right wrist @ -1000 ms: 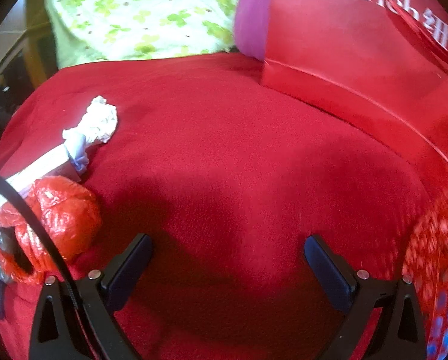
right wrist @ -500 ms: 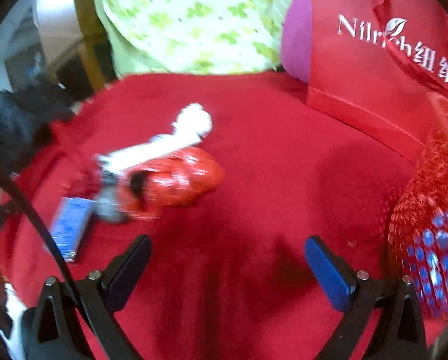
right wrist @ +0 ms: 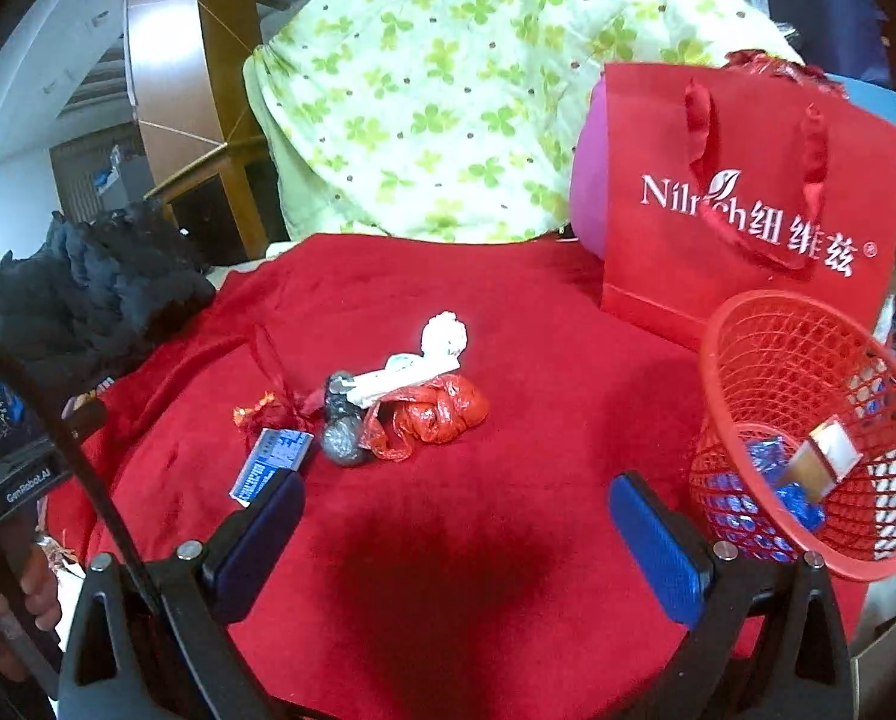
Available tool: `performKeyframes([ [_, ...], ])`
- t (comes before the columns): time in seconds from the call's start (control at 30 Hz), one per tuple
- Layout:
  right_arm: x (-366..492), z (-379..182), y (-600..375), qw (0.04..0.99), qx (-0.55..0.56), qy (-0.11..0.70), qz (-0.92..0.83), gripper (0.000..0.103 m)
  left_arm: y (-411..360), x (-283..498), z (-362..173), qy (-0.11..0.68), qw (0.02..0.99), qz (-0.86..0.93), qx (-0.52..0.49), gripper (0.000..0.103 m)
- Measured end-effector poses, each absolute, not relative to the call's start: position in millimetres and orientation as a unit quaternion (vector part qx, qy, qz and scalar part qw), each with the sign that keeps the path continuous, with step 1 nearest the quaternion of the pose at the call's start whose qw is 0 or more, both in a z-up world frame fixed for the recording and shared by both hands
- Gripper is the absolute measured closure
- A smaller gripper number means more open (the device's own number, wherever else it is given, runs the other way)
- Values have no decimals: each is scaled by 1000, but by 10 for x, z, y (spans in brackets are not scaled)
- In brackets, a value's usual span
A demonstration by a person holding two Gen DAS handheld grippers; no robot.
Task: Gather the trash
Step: 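Grasp the blue-and-white box with the left tool while the right tool grasps the red plastic bag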
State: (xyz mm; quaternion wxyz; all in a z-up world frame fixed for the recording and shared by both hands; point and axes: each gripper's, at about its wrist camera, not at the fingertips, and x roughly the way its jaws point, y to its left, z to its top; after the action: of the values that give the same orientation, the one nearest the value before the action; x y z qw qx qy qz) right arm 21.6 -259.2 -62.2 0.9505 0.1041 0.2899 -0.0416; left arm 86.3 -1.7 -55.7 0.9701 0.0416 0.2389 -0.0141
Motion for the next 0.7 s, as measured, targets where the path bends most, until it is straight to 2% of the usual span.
performKeyframes([
  [0.37,135,-518,-2581,948,121,292,-44,0,-76,522,-333,214,975,-13,53,0],
  [0.7,388,-547,-2459,947,99,304,-32,0,-31,553,-451,227,972,-26,53,0],
])
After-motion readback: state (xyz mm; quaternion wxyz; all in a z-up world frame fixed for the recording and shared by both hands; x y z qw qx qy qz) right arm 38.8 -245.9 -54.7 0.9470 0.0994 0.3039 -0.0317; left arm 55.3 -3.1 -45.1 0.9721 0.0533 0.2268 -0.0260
